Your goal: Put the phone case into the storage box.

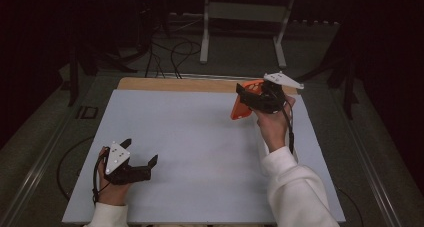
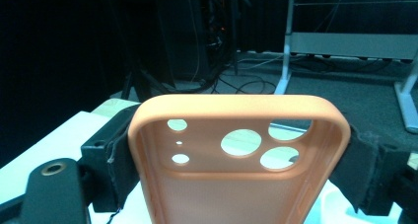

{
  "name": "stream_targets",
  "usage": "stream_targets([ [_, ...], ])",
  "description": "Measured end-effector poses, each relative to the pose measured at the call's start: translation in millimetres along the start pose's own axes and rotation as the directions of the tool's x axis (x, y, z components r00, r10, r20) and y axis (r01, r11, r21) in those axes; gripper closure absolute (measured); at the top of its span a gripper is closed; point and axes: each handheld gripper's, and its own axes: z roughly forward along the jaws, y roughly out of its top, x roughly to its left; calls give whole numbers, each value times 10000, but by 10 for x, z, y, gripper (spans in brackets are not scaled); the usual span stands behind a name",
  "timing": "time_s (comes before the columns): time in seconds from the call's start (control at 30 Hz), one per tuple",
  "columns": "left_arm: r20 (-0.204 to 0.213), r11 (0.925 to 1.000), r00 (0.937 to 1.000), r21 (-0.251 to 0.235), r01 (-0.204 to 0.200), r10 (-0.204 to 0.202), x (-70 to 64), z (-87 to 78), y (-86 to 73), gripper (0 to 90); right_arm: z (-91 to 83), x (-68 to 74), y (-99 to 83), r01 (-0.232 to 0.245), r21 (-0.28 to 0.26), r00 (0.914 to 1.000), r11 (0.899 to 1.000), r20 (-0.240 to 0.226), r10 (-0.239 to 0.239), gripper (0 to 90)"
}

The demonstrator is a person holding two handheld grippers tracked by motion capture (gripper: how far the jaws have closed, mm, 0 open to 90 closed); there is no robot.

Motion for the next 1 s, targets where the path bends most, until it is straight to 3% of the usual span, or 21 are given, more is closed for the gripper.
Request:
stream_targets([
  [1.0,21,10000,10000,37,-46,46,-17,9,-4,1,-6,-195,92,159,155,9961,9998,867,-172,162],
])
